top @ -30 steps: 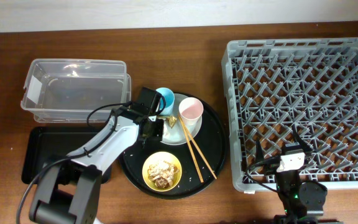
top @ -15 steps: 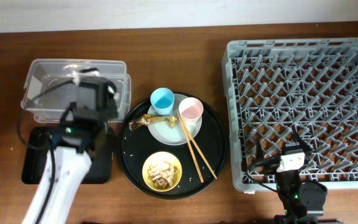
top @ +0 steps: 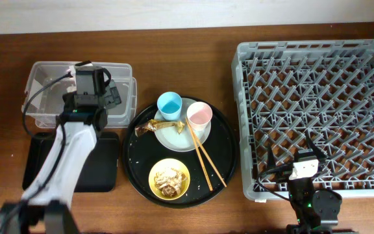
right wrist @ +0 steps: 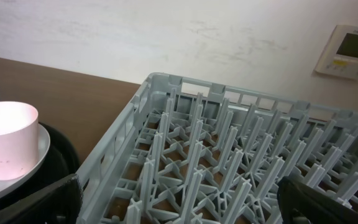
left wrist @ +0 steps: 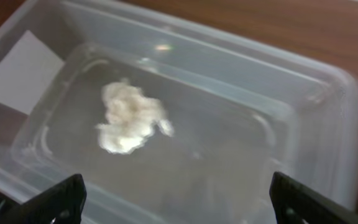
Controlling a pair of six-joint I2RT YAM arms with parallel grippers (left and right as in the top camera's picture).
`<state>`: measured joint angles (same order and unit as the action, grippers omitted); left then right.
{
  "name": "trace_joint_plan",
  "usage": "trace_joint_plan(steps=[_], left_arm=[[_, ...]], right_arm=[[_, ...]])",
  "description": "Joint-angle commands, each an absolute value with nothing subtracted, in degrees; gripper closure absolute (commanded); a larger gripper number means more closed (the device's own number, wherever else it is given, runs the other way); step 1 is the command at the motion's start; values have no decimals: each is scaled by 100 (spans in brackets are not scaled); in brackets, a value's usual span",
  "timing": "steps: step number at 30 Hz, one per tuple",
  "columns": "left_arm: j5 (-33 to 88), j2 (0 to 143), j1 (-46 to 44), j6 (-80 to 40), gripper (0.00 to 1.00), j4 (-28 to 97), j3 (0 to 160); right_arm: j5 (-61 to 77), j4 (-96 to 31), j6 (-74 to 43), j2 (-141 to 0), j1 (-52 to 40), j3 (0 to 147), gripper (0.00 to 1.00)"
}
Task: Sort waste into correct bins and load items into the dishwasher rack
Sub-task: 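Carry the tissue with left gripper and drop it into clear bin, then reach left gripper to the gold Nescafe wrapper and grasp it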
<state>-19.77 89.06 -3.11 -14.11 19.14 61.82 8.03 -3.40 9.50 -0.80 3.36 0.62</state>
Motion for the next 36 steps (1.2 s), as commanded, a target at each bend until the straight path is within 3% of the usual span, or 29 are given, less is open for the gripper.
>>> trace_joint_plan(steps=[1, 3, 5, 8, 9, 12, 14, 19, 33, 36], left_arm=[[-917, 7474, -805, -1343, 8, 2718, 6233], [-558, 6790, -1155, -1343, 11, 3385, 6233], [-548, 6335, -1448, -1341, 28, 4086, 6230], [-528, 6237, -1730, -1157, 30, 4971, 6228], [-449, 6372, -1865, -462, 30, 5096, 6204], [-132, 6816, -2040, 1186, 30, 5059, 6202], [-121, 7262, -2051, 1507, 34, 4869, 6202], [-128, 8665, -2051, 2587, 35, 4469, 6202], [-572, 10044, -1802, 2926, 29, 3406, 6202], [-561, 10162, -1804, 2926, 38, 3409, 6202]], right_arm=[[840, -368, 961, -43, 379, 32, 2], [840, -368, 961, -43, 377, 32, 2], [840, -368, 961, -43, 377, 32, 2], [840, -366, 961, -43, 377, 32, 2], [840, -366, 961, -43, 377, 32, 2], [840, -368, 961, -43, 379, 32, 2], [840, -368, 961, -43, 377, 32, 2], [840, -366, 961, -43, 377, 32, 2], [840, -366, 961, -43, 377, 32, 2], [840, -368, 961, -43, 377, 32, 2]])
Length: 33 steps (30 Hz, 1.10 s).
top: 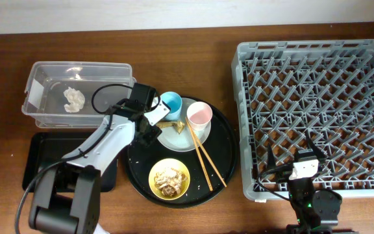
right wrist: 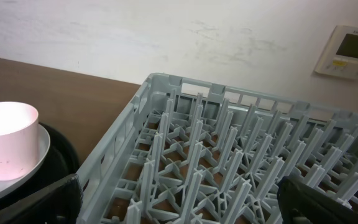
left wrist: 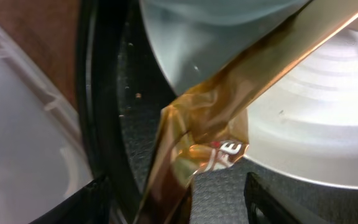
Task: Sort waste into correct bins and load items into the dishwasher rack
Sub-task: 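Reach left gripper to the gold Nescafe wrapper and grasp it, then carry the wrapper with left gripper and drop it into clear bin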
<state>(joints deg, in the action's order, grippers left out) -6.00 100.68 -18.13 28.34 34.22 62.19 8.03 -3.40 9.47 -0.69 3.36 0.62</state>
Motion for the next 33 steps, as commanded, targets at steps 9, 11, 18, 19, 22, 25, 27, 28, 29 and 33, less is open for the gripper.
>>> trace_joint_plan(steps=[9, 11, 18, 19, 22, 25, 27, 28, 29, 33], left_arm=[[-556, 9902, -1811, 2919, 99, 3774, 6204], [-532, 9441, -1833, 2668, 99, 4007, 6204], [-569, 7535, -1837, 1671, 100, 4536, 6211], [-755, 7172, -1806, 1288, 99, 4399, 6222], [-1433, 6438, -1634, 523, 100, 3841, 6222], [-1610, 6281, -1164, 189, 100, 3227, 6219], [-1610, 6613, -729, 106, 99, 3050, 6219], [-1608, 6825, -550, 60, 100, 2993, 6219], [-1610, 7161, -331, 62, 99, 2860, 6219], [-1588, 8493, 198, 62, 85, 2147, 6219]], right_arm=[[840, -368, 961, -43, 377, 32, 2], [840, -368, 961, -43, 377, 32, 1], [840, -366, 961, -43, 377, 32, 2], [840, -366, 961, -43, 377, 32, 2], [840, -368, 961, -43, 377, 32, 2], [840, -368, 961, -43, 377, 32, 2], [840, -368, 961, -43, 377, 32, 2], [840, -366, 961, -43, 377, 32, 2], [840, -366, 961, -43, 377, 32, 2], [840, -366, 961, -43, 377, 32, 2]])
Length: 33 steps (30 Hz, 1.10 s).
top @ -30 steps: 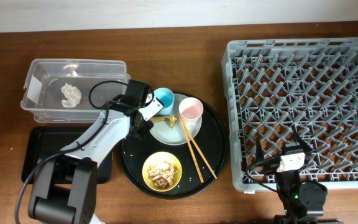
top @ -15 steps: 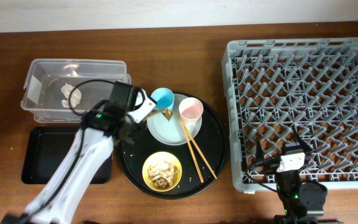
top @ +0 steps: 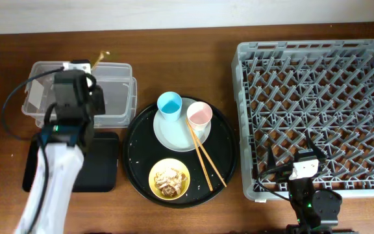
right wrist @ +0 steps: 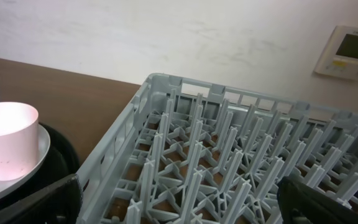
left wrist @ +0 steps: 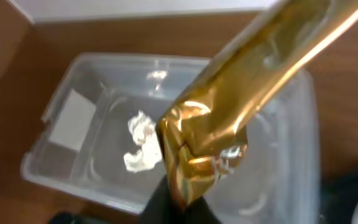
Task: Sort waste into correct bins and load items into the dishwasher rack
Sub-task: 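Carry the wrapper with left gripper and drop it into clear bin, then reach left gripper to the yellow bowl rim and grasp it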
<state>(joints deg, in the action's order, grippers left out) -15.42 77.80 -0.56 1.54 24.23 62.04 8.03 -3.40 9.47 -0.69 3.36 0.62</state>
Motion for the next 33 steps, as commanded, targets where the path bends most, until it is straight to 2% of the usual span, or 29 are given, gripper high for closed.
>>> trace_joint_plan(steps=[1, 3, 5, 8, 10, 15, 17, 20, 22, 23, 27, 31, 32, 33], left_arm=[[-1586, 8755, 235, 64, 51, 2001, 6219], [-1588, 9091, 242, 64, 13, 1726, 6219], [-1584, 9070, 239, 64, 4, 1214, 6219], [-1520, 8790, 180, 64, 4, 1214, 6219], [-1343, 8254, -143, 62, 5, 1881, 6222], [766, 7172, -1466, 58, 4, 3577, 6219], [777, 7096, -2137, -119, 1, 4115, 6219], [773, 7175, -3006, -565, 1, 4694, 6169], [729, 7244, -3382, -827, 1, 4742, 6101], [395, 7297, -3564, -1330, 1, 4746, 6025], [-132, 7509, -3883, -2716, 1, 4650, 5747], [-130, 7953, -4053, -3083, 1, 4528, 5723], [-128, 8108, -4101, -3192, 2, 4525, 5723], [-126, 8248, -4165, -3218, 10, 4525, 5723]], right_arm=[[840, -366, 961, -43, 377, 32, 2], [840, -368, 961, -43, 377, 32, 2], [840, -366, 961, -43, 377, 32, 2], [840, -368, 961, -43, 377, 32, 2], [840, -366, 961, -43, 377, 32, 2], [840, -368, 961, -43, 379, 32, 2], [840, -366, 961, -43, 377, 32, 2], [840, -368, 961, -43, 377, 32, 2], [840, -366, 961, -43, 377, 32, 2], [840, -366, 961, -43, 377, 32, 2], [840, -368, 961, -43, 377, 32, 2], [840, -368, 961, -43, 377, 32, 2], [840, -368, 961, -43, 377, 32, 2], [840, -366, 961, -43, 379, 32, 2]])
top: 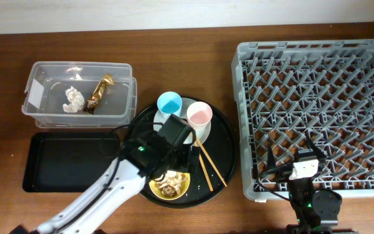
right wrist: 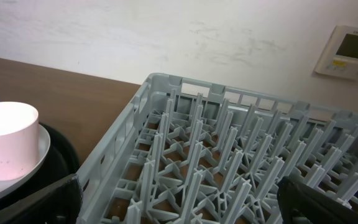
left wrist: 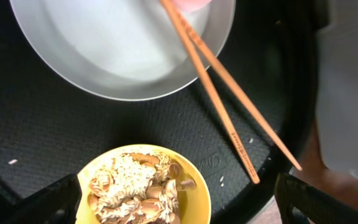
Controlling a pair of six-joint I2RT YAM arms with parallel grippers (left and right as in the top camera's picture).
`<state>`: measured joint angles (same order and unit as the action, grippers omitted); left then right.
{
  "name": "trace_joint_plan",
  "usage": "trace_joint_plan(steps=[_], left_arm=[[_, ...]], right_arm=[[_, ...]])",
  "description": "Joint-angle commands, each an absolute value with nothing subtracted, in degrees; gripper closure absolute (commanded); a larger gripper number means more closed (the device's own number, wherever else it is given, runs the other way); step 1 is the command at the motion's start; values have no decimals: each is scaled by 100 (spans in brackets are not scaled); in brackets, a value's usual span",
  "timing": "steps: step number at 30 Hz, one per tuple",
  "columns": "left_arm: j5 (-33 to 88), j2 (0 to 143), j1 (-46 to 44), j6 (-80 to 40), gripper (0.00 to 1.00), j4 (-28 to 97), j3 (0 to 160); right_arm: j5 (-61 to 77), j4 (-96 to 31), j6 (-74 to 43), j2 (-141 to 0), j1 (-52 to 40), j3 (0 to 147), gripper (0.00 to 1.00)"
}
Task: Sort waste into correct bins and load items into the dishwasher rack
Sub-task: 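Reach left gripper to the yellow bowl rim and grasp it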
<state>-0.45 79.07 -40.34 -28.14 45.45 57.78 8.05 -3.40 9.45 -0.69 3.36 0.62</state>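
A gold wrapper [top: 99,92] and a white crumpled tissue [top: 73,97] lie in the clear bin [top: 37,71] at the back left. On the round black tray [top: 223,140] are a white plate [left wrist: 123,56], a blue cup [top: 169,103], a pink cup [top: 199,115], chopsticks [left wrist: 229,124] and a yellow bowl [left wrist: 145,186] of food scraps. My left gripper [left wrist: 179,211] hangs open just above the yellow bowl, holding nothing. My right gripper [right wrist: 179,205] is open at the near edge of the grey dishwasher rack [right wrist: 229,155].
A flat black bin [top: 63,161] lies at the front left, beside the round tray. The dishwasher rack [top: 317,110] fills the right side of the table. The left arm reaches over the round tray from the front left.
The gold wrapper, held over the clear bin by my left gripper, now lies in that bin. The left gripper is now open over the yellow bowl. The right arm has not moved.
My left gripper was open over the clear bin with only the tissue in it. Then it was at the gold wrapper on the plate's edge. Then it held the wrapper above the bin. Now the wrapper rests in the bin and the gripper hangs over the bowl.
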Motion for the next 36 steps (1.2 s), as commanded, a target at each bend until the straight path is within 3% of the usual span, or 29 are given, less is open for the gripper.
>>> trace_joint_plan(steps=[1, 4, 9, 13, 19, 23, 31, 36], left_arm=[[-117, 8392, -4265, -3218, 19, 4525, 5723], [-99, 8628, -4606, -3332, 57, 4541, 5723], [-255, 8774, -5205, -3647, 61, 4609, 5723], [-502, 9028, -5288, -4036, 74, 4613, 5723], [-545, 9539, -5288, -4056, 75, 4550, 5723], [-593, 9583, -5282, -4056, 88, 4550, 5723], [-1942, 9583, -5282, -4023, 89, 4915, 5725], [-2032, 9583, -5271, -4032, 87, 4956, 5725]], right_arm=[[840, -366, 961, -43, 377, 32, 2], [840, -366, 961, -43, 377, 32, 2], [840, -366, 961, -43, 377, 32, 2], [840, -366, 961, -43, 377, 32, 2], [840, -366, 963, -43, 377, 32, 2], [840, -368, 961, -43, 377, 32, 2], [840, -368, 961, -43, 377, 32, 2], [840, -366, 961, -43, 377, 32, 2]])
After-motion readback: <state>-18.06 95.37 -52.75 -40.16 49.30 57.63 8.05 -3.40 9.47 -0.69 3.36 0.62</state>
